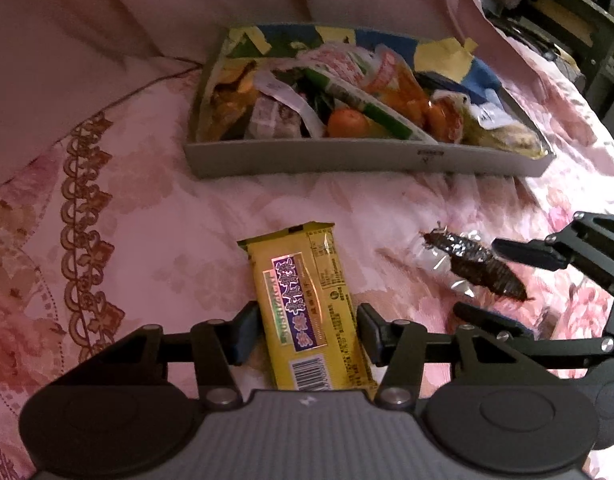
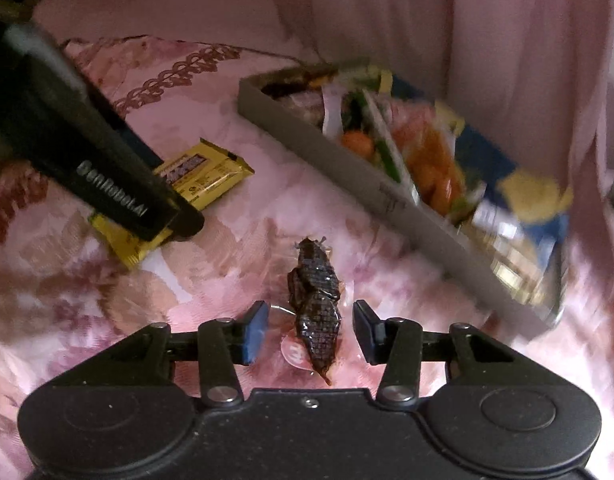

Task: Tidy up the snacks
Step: 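Carry the yellow bar and dark candy into the grey tray and open both tools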

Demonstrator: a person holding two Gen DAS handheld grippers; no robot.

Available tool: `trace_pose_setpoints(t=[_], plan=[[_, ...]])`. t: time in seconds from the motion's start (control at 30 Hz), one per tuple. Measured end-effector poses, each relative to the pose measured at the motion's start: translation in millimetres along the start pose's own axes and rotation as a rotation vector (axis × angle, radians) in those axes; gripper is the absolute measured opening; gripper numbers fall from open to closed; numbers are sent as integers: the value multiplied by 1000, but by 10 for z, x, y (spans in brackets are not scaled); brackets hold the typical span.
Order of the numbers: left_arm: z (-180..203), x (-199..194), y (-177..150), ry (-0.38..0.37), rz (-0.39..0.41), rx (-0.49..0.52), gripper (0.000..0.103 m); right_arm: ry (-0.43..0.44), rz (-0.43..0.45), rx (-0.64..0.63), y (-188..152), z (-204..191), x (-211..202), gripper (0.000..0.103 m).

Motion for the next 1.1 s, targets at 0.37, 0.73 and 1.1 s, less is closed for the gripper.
trace_pose_setpoints(t=[0.37,0.73,1.1], plan=[[23,-312,64,22,159,-7,57,-194,170,-100,86,44,-241,48],[28,-366,761,5,456,-75,57,-377,337,126,337,668,-258,49],[-148,168,1208,16,474,-116,57,-305,271,326,425,1181,193,49]])
Point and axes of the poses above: each gripper's, at about its wrist camera, not at the fingertips, and x roughly the way its jaws point, z to its right, y to its top, the point moved 1 cm from there along x, roughly the way its jaws point, and after that the axes turned 2 degrees about -z, right-handed, at the moved point
